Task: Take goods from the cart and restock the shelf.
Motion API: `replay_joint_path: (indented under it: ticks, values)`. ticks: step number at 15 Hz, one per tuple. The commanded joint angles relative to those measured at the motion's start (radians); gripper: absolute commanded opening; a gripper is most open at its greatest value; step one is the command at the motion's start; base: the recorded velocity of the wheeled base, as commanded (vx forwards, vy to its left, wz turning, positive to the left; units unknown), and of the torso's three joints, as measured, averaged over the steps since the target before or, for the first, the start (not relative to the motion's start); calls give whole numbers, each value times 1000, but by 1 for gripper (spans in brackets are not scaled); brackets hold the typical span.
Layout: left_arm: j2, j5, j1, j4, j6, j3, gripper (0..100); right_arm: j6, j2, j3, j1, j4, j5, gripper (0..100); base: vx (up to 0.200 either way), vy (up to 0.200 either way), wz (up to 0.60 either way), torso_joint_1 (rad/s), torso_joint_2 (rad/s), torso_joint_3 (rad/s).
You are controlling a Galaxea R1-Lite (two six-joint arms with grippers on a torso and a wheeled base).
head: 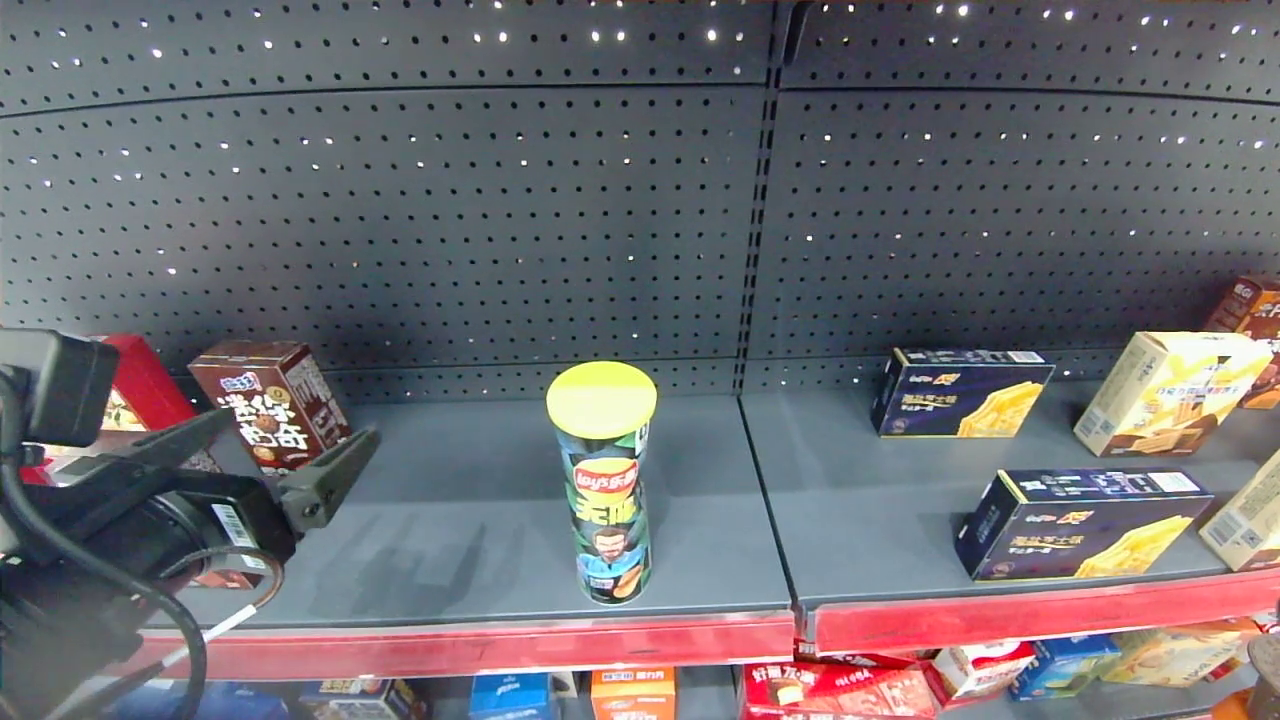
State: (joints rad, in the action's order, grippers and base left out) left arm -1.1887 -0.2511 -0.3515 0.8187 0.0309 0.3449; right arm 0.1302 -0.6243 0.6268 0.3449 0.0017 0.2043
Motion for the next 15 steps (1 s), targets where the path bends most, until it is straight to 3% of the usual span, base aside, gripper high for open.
replay_joint_path:
  ticks: [1, 3, 4, 5, 6, 9, 15]
  values:
    - [40, 1, 40, -3, -2, -14, 100, 34, -118, 2, 32, -49, 0, 0, 0, 0, 0, 0, 0, 0]
    - [51, 1, 91, -16, -22, 14, 100, 35, -230, 13, 92, -138, 0, 0, 0, 0, 0, 0, 0, 0]
    - [52, 1, 106, -15, -45, 17, 100, 35, -250, 13, 108, -150, 0, 0, 0, 0, 0, 0, 0, 0]
    - [63, 1, 135, -16, -91, 16, 100, 34, -295, 13, 135, -161, -2, 0, 0, 0, 0, 0, 0, 0]
    - [72, 1, 140, -18, -106, 11, 100, 31, -330, 19, 169, -166, -3, 0, 0, 0, 0, 0, 0, 0]
    - [75, 1, 143, -20, -106, 5, 100, 29, -460, 100, 256, -220, -5, 0, 0, 0, 0, 0, 0, 0]
    - [72, 1, 143, -20, -106, 13, 100, -38, -652, 246, 270, -279, -54, 0, 0, 0, 0, 0, 0, 0]
